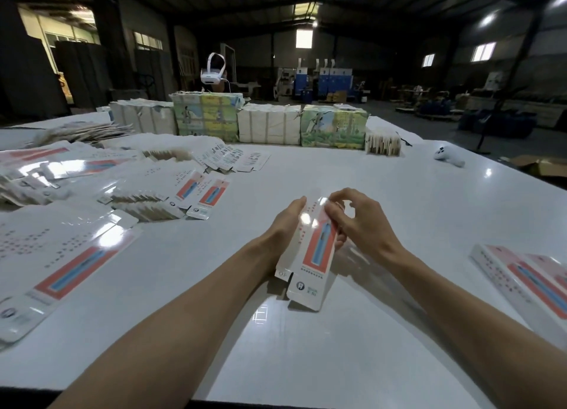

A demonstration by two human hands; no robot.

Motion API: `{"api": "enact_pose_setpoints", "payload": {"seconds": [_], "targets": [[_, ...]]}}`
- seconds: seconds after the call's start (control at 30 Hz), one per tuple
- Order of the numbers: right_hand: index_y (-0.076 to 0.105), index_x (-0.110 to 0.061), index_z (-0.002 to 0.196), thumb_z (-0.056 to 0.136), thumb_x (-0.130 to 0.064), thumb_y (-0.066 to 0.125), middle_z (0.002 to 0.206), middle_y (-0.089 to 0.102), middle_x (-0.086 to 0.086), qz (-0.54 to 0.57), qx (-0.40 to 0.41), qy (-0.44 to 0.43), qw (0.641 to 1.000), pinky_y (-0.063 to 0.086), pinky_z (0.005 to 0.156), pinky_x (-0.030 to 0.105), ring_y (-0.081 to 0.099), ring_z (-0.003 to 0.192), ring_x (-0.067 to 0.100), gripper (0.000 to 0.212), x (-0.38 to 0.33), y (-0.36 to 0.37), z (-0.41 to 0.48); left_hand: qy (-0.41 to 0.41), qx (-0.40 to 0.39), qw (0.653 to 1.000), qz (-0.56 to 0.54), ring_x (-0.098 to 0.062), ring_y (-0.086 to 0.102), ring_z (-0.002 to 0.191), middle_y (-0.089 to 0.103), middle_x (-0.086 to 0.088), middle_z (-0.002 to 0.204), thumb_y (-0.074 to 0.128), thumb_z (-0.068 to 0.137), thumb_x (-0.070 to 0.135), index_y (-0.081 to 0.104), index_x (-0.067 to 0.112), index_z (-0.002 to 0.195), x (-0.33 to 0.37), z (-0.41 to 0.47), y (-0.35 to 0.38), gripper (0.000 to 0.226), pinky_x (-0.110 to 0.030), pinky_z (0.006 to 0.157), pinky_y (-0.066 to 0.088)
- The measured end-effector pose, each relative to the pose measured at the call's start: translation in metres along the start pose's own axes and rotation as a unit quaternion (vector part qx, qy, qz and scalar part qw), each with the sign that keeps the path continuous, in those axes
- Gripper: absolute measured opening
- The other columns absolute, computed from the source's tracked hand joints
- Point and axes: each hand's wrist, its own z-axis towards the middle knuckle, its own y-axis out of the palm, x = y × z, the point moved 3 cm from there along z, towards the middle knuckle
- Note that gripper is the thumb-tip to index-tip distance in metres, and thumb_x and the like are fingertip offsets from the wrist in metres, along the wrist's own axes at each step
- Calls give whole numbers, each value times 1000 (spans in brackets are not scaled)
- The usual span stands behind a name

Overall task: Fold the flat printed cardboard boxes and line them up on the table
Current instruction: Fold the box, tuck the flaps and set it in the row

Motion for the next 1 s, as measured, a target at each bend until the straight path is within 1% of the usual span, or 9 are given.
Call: {"api": "enact_pose_setpoints", "payload": {"seconds": [0.1, 0.23, 0.33, 0.4, 0.5, 0.63, 0.83, 0.93, 1.0], "targets": [[62, -6, 103, 102, -28, 66, 106, 65, 7, 61, 15, 15, 998, 59, 61, 19, 71, 88, 1, 22, 1, -8, 5, 28, -1, 999, 21, -23, 74, 68, 75, -12, 86, 31, 110, 57, 67, 13, 102, 3, 2, 5, 57, -34, 65, 62], [67, -6, 96, 101, -27, 69, 122, 54, 5, 122, -6, 53, 991, 55, 67, 13, 64, 97, 2, 22, 2, -16, 12, 6, -65, 997, -38, -52, 67, 111, 67, -32, 125, 33, 107, 63, 64, 4, 133, 4, -2, 10, 72, -61, 106, 52], [72, -15, 89, 101, -33, 69, 130, 56, -2, 123, -13, 74, 990, 53, 82, 15, 60, 110, 0, 22, 2, -24, 13, -10, -125, 989, -82, -43, 69, 103, 68, -30, 126, 30, 108, 61, 61, 1, 137, 6, -6, 12, 74, -49, 91, 61], [76, -16, 86, 100, -31, 70, 135, 57, -4, 131, -23, 79, 988, 53, 100, 33, 58, 122, 13, 21, 2, -27, 13, -6, -131, 989, -66, -40, 69, 99, 68, -29, 127, 27, 109, 59, 59, 1, 139, 7, -5, 12, 73, -47, 88, 60], [78, -12, 80, 100, -23, 70, 138, 59, -5, 187, -39, 111, 975, 49, 108, 45, 57, 126, 18, 24, 1, -32, 14, 1, -134, 990, -42, -41, 69, 100, 67, -27, 130, 25, 109, 59, 58, 7, 142, 9, -8, 17, 70, -49, 88, 59], [80, 0, 85, 99, -13, 69, 138, 64, 3, 314, -56, 143, 937, 52, 103, 42, 63, 122, 30, 22, 8, -33, 12, -16, -155, 986, -66, -30, 75, 86, 76, -17, 111, 26, 110, 57, 61, 11, 133, 14, -10, 21, 63, -38, 73, 63], [69, 18, 115, 99, -17, 66, 126, 69, 9, 426, -63, 167, 887, 48, 108, 42, 62, 112, 26, 38, 10, -26, 13, -154, -215, 942, -205, -11, 55, 56, 57, -4, 72, 34, 106, 63, 52, 9, 97, 11, -17, 45, 57, -22, 56, 54], [71, 8, 112, 97, -26, 68, 95, 70, 8, 437, -73, 172, 880, 51, 105, 41, 65, 98, 23, 37, 8, -21, 8, -148, -226, 932, -242, -11, 55, 55, 55, -3, 71, 36, 106, 61, 52, 9, 95, 8, -18, 48, 55, -22, 55, 54], [69, -1, 113, 96, -26, 69, 96, 69, 8, 445, -63, 167, 878, 55, 93, 36, 66, 97, 22, 30, 6, -18, 6, -141, -215, 928, -270, -12, 57, 55, 56, -4, 71, 40, 104, 59, 53, 10, 98, 7, -19, 45, 51, -22, 56, 56]]}}
